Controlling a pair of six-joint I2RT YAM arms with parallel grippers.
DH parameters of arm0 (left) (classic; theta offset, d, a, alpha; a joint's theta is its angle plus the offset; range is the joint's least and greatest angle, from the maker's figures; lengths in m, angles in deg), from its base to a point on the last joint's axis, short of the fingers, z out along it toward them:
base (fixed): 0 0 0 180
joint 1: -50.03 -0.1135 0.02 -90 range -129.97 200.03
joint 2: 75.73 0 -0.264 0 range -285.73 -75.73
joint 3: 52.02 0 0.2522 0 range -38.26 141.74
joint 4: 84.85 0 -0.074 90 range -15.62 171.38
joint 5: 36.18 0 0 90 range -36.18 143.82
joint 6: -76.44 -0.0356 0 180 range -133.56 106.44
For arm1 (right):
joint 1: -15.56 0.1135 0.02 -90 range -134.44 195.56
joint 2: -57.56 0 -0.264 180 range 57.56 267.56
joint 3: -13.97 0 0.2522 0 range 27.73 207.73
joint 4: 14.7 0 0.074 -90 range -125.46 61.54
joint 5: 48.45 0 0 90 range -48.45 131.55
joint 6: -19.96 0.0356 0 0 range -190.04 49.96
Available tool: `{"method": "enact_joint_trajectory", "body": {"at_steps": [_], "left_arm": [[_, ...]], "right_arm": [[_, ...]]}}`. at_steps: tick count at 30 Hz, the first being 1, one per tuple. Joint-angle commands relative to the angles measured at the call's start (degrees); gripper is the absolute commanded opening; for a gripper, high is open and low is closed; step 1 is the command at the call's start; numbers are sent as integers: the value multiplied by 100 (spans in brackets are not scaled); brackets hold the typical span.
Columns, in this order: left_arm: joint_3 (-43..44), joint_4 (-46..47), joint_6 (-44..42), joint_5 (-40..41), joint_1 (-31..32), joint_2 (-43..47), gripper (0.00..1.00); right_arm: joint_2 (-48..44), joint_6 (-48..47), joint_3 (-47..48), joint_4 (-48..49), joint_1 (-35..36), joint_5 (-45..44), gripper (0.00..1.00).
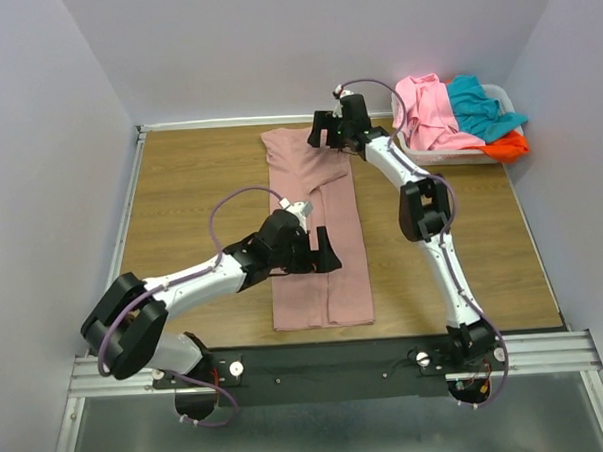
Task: Fold and stack the t-shirts
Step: Fold the tshirt
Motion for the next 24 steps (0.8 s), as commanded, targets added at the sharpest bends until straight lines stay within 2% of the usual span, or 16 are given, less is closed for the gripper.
{"method": "enact_joint_trajectory", "body": {"at_steps": [1, 2, 3, 4, 5, 6, 7, 8, 10, 12, 17, 21, 24], "left_arm": [[109, -687, -105, 614, 28, 610, 98], [4, -958, -26, 712, 19, 898, 98], [-75, -1126, 44, 878, 27, 1049, 98], [-128, -1372, 167, 1428, 28, 1207, 98], [-268, -1922, 455, 1643, 19, 1487, 98], [-348, -2180, 562, 1923, 19, 1629, 98], [-427, -2391, 676, 1987, 10, 1735, 98], [-628, -2681, 834, 1987, 1, 1893, 98], [-1005, -2771, 985, 1831, -8, 1973, 98], [-1218, -2693, 1012, 1497, 1, 1956, 98], [-1587, -2965, 1371, 1267, 27, 2288, 98], [-1982, -2921, 1617, 652, 36, 2816, 98], [-2360, -2859, 1785, 274, 54, 3168, 89]], "right_arm": [[-1694, -566, -722, 12, 19, -176, 100], [-2414, -654, -1404, 21, 19, -367, 100], [-2421, -655, -1811, 21, 19, -474, 100], [-3134, -655, -2181, 21, 19, -588, 100], [-3463, -516, -2985, 21, 19, -746, 100], [-3780, -427, -3402, 21, 19, -817, 100], [-4453, -279, -3780, 30, 19, -896, 100], [-4747, -60, -4628, 30, 19, -879, 100], [-5545, 161, -5406, 47, 19, -844, 100], [-5926, 328, -6266, 56, 19, -922, 100], [-6586, 680, -7167, 47, 19, -1195, 100], [-6885, 760, -7519, 47, 19, -1213, 100], [-7079, 813, -7791, 47, 10, -1283, 100]]}}
